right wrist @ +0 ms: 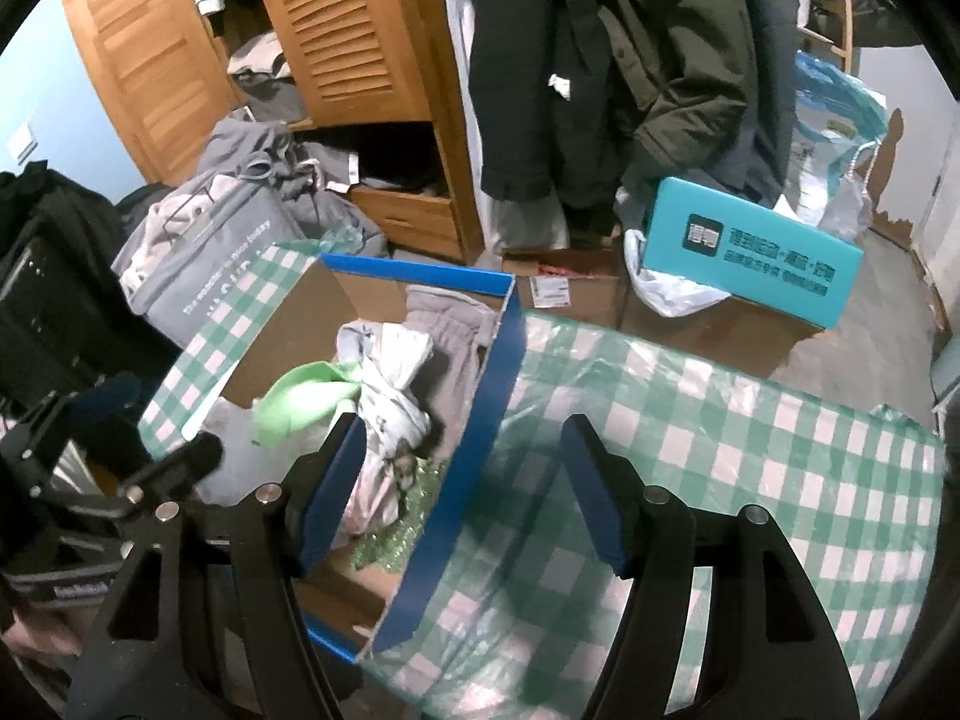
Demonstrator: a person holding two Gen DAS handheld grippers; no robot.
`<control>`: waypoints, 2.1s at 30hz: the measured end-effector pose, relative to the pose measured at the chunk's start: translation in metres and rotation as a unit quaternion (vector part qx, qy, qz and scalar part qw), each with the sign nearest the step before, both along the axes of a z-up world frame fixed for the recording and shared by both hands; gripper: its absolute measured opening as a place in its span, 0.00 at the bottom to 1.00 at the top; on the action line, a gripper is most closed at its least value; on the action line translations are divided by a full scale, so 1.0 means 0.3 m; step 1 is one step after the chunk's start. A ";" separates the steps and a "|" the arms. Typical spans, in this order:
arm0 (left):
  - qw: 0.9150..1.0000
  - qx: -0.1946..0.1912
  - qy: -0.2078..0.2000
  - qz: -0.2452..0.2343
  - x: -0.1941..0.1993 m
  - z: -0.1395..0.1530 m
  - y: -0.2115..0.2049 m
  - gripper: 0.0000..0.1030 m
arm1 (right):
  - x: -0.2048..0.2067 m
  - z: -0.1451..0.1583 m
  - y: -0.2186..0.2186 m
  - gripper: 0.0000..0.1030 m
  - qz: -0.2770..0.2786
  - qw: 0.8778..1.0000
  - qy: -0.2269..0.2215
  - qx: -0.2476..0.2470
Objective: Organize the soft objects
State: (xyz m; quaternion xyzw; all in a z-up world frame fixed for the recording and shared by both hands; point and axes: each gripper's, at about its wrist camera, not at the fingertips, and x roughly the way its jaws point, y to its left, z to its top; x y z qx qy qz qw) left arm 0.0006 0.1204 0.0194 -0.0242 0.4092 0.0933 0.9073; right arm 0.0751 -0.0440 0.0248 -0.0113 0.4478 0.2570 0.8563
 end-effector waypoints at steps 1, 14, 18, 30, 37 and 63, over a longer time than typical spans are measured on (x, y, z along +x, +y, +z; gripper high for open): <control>1.000 0.004 -0.003 0.006 -0.007 0.006 0.003 0.99 | -0.010 0.007 -0.010 0.65 0.000 1.000 -0.004 -0.001; 0.999 0.031 0.010 0.035 -0.044 0.030 -0.022 0.99 | -0.080 0.062 -0.101 0.65 -0.005 0.999 -0.048 -0.004; 0.999 0.040 0.006 0.033 -0.045 0.039 -0.043 0.99 | -0.089 0.061 -0.127 0.65 -0.004 0.999 -0.049 0.001; 0.998 0.055 0.017 0.025 -0.061 0.053 -0.100 0.99 | -0.099 0.052 -0.180 0.65 -0.009 0.999 -0.052 0.000; 0.998 0.054 0.022 0.023 -0.071 0.055 -0.111 0.99 | -0.102 0.051 -0.193 0.65 -0.009 0.999 -0.053 0.001; 0.998 0.055 0.029 0.020 -0.085 0.050 -0.133 0.99 | -0.106 0.051 -0.199 0.65 -0.010 0.999 -0.053 0.000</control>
